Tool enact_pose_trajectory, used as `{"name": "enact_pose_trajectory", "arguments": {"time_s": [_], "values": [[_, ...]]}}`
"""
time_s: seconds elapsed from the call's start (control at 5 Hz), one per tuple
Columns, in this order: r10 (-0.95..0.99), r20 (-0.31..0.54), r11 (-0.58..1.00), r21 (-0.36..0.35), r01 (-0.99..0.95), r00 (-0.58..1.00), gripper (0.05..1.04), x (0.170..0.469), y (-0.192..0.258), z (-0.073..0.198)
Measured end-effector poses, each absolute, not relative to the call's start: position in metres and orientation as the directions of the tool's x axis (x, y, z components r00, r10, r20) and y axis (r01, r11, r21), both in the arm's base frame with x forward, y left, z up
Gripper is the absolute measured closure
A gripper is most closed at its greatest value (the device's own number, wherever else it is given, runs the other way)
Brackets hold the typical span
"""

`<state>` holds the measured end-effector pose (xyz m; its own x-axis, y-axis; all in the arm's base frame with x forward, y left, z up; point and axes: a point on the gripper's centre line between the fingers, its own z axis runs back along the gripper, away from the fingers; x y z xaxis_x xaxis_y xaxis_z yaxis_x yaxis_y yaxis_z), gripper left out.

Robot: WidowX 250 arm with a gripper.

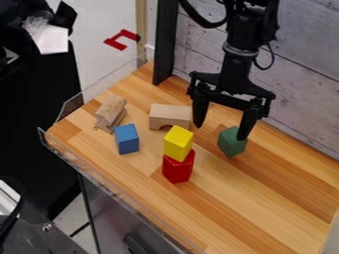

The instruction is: Put the green cube on top of the yellow cube

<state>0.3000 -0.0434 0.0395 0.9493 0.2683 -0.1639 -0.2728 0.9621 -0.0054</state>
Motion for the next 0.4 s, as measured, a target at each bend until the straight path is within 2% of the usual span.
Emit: {"name": "enact_pose_trajectory", "arguments": {"time_s": [0.2, 0.4], "values": [[0.266, -0.197, 0.963, 0.008, -0.27, 0.944, 0.083, 0.295, -0.043, 0.029], [0.178, -0.182, 0.983, -0.012, -0.184, 0.967, 0.083, 0.312, -0.044, 0.018]]}}
